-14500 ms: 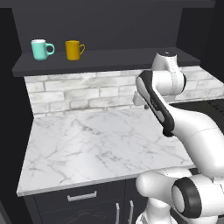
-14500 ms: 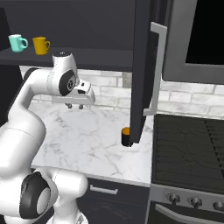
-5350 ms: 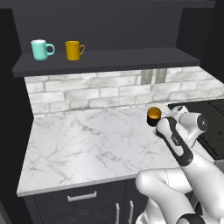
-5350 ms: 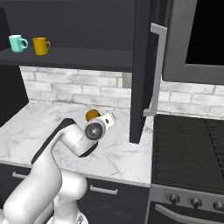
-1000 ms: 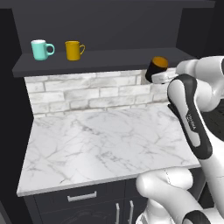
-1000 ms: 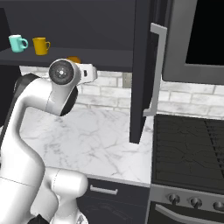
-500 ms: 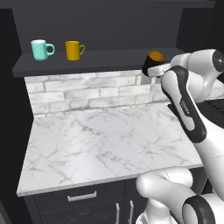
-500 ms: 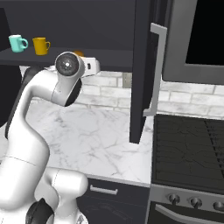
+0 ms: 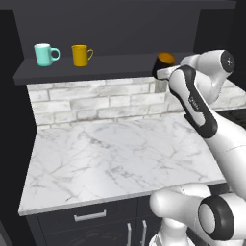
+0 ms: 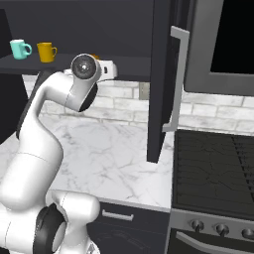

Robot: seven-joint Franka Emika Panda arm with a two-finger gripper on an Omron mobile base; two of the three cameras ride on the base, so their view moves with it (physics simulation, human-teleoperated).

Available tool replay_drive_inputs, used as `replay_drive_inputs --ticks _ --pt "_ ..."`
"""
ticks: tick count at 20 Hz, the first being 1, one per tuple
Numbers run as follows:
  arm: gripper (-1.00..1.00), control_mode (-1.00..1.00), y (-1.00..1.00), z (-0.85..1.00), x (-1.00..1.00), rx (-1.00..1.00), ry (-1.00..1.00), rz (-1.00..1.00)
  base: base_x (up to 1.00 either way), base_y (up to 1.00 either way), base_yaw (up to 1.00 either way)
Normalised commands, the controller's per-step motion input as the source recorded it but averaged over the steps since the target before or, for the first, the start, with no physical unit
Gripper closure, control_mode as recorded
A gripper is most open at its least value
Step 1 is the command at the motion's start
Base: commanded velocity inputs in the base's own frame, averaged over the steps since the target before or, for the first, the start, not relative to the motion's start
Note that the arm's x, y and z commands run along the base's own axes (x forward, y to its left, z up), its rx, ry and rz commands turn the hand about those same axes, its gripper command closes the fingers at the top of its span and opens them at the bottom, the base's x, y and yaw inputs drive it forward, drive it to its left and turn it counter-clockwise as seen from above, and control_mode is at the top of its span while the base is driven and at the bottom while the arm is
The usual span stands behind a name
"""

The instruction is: Pick the mug on the counter and place it in the cabinet with the handle facing the right, like the mugs already inside.

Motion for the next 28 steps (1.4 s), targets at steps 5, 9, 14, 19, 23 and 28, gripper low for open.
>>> replay_drive_inputs --ticks 5,9,14,19,23,28 --pt "1.00 -1.00 0.00 0.04 0.30 0.00 0.00 0.00 0.00 0.00 0.00" --pt "1.00 -1.00 0.00 0.05 0.28 0.00 0.00 0.00 0.00 0.00 0.00" --pt "1.00 -1.00 0.00 0.01 0.29 0.00 0.00 0.00 0.00 0.00 0.00" --pt "1.00 -1.00 0.00 0.00 0.35 0.00 0.00 0.00 0.00 0.00 0.00" --pt "1.00 -1.00 0.00 0.00 0.36 0.00 0.00 0.00 0.00 0.00 0.00" --pt "1.00 -1.00 0.00 0.00 0.30 0.01 0.00 0.00 0.00 0.00 0.00"
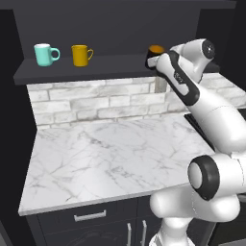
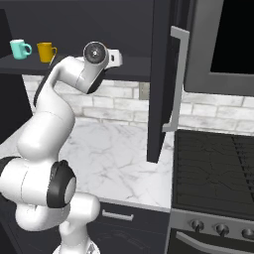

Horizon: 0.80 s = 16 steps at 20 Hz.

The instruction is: Pick the mug on the counter and place it in the cabinet with the handle facing the right, like the mugs already inside.

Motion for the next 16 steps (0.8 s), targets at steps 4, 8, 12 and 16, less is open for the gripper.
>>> replay_drive_inputs --ticks 4,8,12,16 --pt "1.00 -1.00 0.00 0.00 0.24 0.00 0.00 0.00 0.00 0.00 0.00" --pt "1.00 -1.00 0.00 0.00 0.22 0.01 0.00 0.01 0.00 0.00 0.00" --pt "1.00 -1.00 0.00 0.00 0.18 0.03 0.00 0.04 0.00 0.00 0.00" --pt "1.00 -1.00 0.00 -0.06 0.15 0.05 0.00 0.08 0.00 0.00 0.00"
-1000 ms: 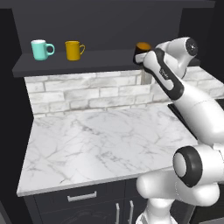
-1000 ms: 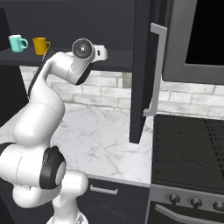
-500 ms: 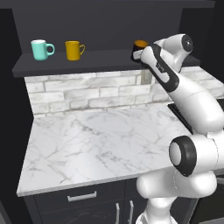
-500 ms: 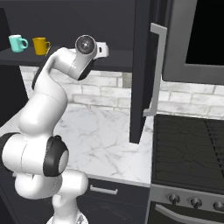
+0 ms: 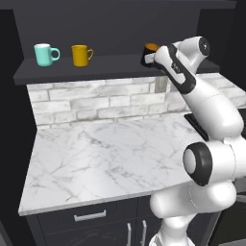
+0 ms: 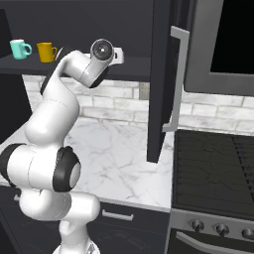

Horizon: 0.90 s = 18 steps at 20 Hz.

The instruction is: Pick the mug on the counter and place it in the cabinet with the handle facing the right, like the mugs already inside.

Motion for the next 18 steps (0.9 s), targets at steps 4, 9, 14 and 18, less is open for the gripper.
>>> replay_drive_inputs --ticks 4,9,14,18 --pt "1.00 -1.00 0.00 -0.09 0.19 0.04 0.00 0.11 0.00 0.00 0.00" --pt "1.00 -1.00 0.03 -0.05 0.21 0.00 0.00 0.10 0.00 0.00 0.00" --pt "1.00 -1.00 0.04 0.00 0.18 -0.01 0.00 0.08 0.00 0.00 0.00" --pt "1.00 -1.00 0.07 0.00 0.16 -0.03 0.00 0.06 0.00 0.00 0.00"
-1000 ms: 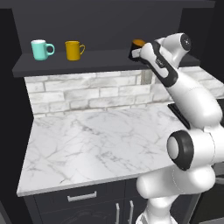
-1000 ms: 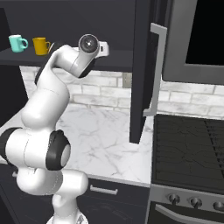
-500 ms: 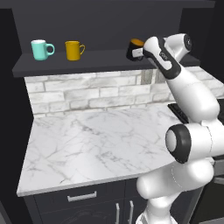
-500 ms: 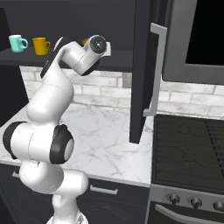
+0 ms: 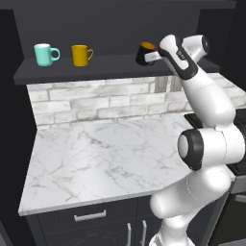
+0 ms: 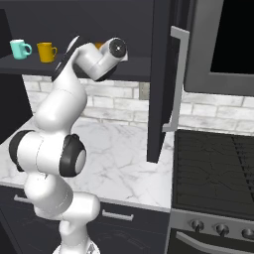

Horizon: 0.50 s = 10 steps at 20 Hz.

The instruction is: Pick the mug on the counter and place it in the cabinet with the handle facing the right, like the mugs already inside.

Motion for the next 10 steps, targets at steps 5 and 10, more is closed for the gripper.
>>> replay_drive_inputs --ticks 5,10 --pt "1.00 -1.00 0.13 0.00 0.07 -0.05 0.00 0.05 0.00 0.00 0.00" --pt "1.00 -1.00 0.17 0.00 0.00 -0.08 0.00 0.02 0.00 0.00 0.00"
